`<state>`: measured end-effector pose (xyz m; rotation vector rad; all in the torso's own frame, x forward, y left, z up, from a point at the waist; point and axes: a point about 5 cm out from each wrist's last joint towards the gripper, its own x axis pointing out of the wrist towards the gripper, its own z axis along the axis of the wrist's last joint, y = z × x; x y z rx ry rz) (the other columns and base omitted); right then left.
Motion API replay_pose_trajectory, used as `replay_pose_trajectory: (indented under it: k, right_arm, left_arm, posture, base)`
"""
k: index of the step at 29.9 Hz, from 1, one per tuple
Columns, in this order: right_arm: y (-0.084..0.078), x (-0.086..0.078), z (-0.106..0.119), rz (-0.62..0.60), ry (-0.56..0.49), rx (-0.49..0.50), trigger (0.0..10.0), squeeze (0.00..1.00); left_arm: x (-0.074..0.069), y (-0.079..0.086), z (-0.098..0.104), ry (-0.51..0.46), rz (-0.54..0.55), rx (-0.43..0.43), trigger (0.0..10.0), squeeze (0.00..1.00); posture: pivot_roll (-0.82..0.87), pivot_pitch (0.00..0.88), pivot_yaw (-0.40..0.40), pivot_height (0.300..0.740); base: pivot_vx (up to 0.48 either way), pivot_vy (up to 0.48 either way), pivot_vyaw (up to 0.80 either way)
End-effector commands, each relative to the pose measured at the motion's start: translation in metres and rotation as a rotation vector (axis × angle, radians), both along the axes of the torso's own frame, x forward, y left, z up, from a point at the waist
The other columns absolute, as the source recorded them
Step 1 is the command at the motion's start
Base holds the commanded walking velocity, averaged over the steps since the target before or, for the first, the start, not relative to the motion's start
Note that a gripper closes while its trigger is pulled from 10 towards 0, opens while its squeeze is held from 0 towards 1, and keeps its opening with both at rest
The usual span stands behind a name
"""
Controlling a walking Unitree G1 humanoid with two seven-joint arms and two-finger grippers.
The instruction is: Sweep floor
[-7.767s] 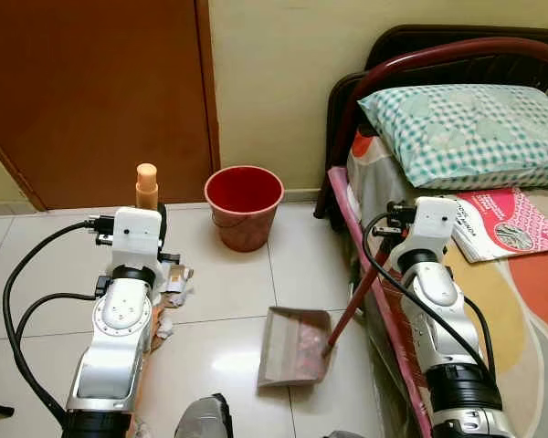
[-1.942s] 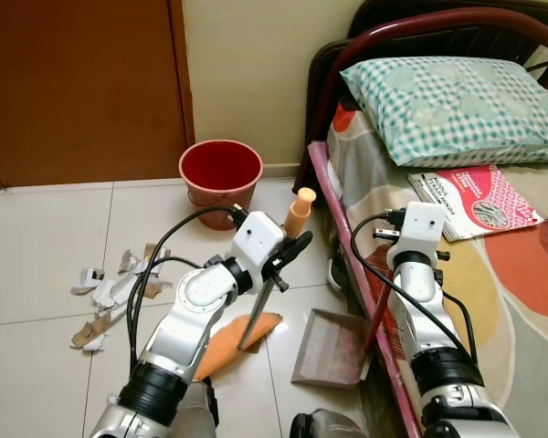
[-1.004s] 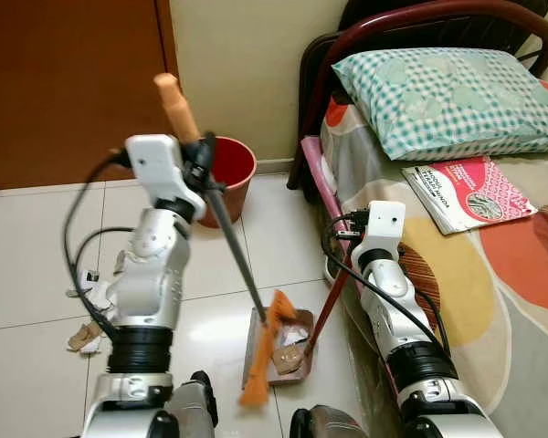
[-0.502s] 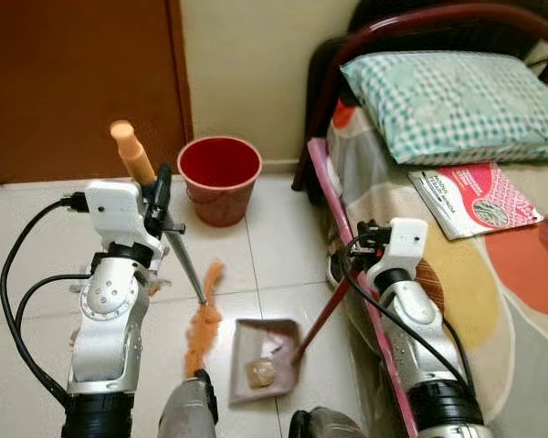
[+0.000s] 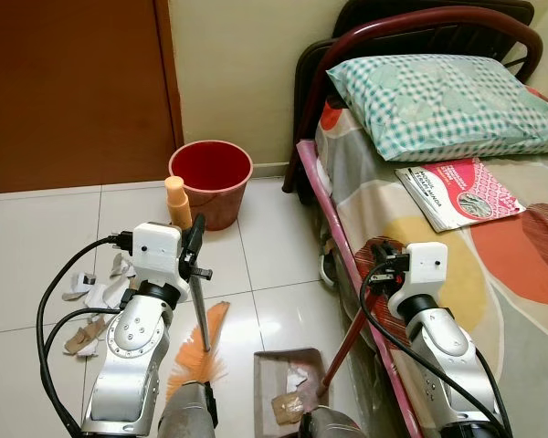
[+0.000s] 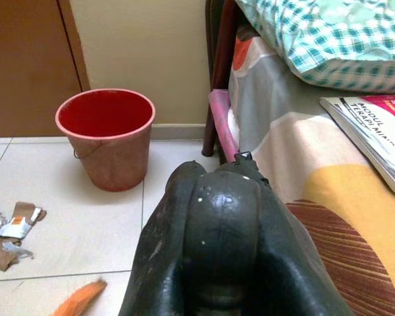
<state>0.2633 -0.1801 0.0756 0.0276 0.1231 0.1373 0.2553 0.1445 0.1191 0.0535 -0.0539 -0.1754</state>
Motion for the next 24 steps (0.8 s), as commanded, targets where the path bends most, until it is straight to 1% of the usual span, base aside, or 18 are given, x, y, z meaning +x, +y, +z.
replay_pose_trajectory:
  k: [1, 24]
  right_arm:
    - [-0.0042, 0.0005, 0.0093, -0.011, -0.043, -0.003, 10.0, 0.00]
    - [-0.0042, 0.0005, 0.0093, -0.011, -0.043, -0.003, 10.0, 0.00]
  left_arm:
    - [-0.0020, -0.0026, 0.0013, -0.001, -0.016, 0.000, 10.0, 0.00]
    - [-0.0020, -0.0026, 0.0013, -0.001, -0.016, 0.000, 10.0, 0.00]
  posture:
    - [0.04, 0.102, -0.078, 0.740]
    - [0.04, 0.102, -0.078, 0.740]
  base:
    - [0.000, 0.000, 0.00]
    - [0.000, 0.000, 0.00]
